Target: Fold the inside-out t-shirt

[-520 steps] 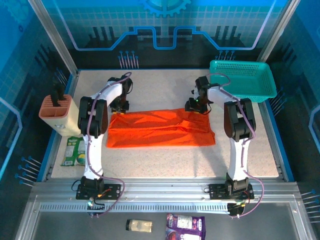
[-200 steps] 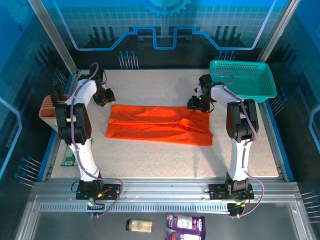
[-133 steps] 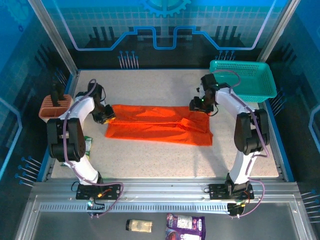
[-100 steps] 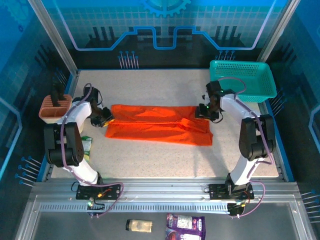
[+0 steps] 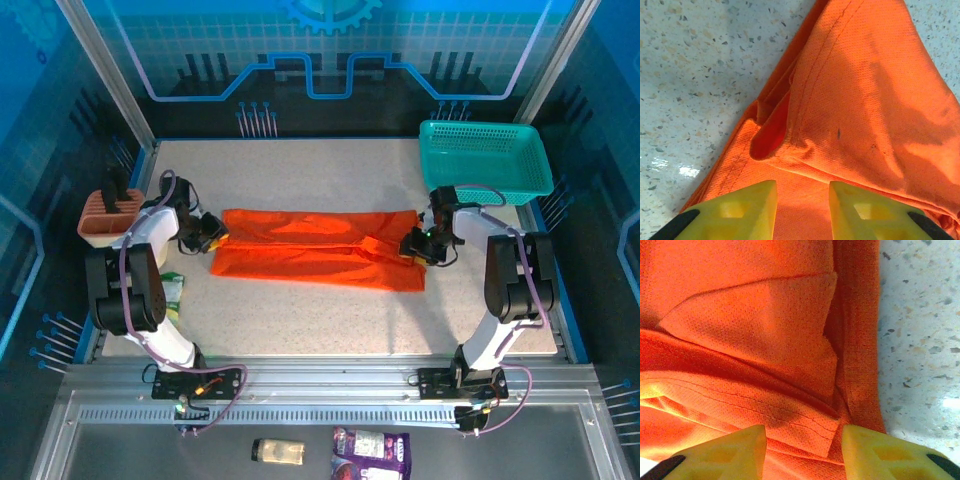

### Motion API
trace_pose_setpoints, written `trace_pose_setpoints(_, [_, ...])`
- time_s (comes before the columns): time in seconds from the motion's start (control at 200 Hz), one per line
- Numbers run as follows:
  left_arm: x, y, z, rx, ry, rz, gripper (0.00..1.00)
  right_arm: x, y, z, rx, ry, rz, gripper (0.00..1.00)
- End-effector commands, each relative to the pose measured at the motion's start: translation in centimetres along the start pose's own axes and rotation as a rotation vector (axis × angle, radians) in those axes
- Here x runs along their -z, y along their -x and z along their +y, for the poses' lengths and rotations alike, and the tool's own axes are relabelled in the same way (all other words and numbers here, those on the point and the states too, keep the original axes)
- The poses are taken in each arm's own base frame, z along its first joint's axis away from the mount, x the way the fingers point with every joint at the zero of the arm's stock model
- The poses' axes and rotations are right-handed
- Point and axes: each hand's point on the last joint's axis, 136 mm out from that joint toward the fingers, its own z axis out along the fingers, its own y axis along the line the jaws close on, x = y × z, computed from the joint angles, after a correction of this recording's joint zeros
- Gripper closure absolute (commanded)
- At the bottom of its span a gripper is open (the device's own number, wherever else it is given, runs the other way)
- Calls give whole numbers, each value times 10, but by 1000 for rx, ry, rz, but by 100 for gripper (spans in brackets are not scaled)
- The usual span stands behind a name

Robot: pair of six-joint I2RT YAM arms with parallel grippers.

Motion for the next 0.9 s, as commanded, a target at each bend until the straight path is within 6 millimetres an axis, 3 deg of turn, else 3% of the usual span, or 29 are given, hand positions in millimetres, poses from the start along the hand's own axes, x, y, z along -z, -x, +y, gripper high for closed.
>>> trace_pose_setpoints(0.0, [-5,3,0,25,-21,13,66,-3,0,1,-32,48,5,55])
trace_pose_setpoints(0.21, [-9,5,5,36,5,12,65,-5,-1,5,-43,78,11,60])
trace_pose_setpoints(0.405, [-15,7,6,42,7,24,64,-1,2,9,-41,94,-2,89])
trace_pose_setpoints(0.56, [-18,8,9,52,20,19,64,4,4,11,-38,98,-13,100])
trace_pose_setpoints(0.66, [-18,9,9,53,23,18,62,6,3,11,-36,93,-14,99])
trace_pose_setpoints(0.896, [-12,10,18,65,70,-12,60,15,-2,10,-39,80,-26,70])
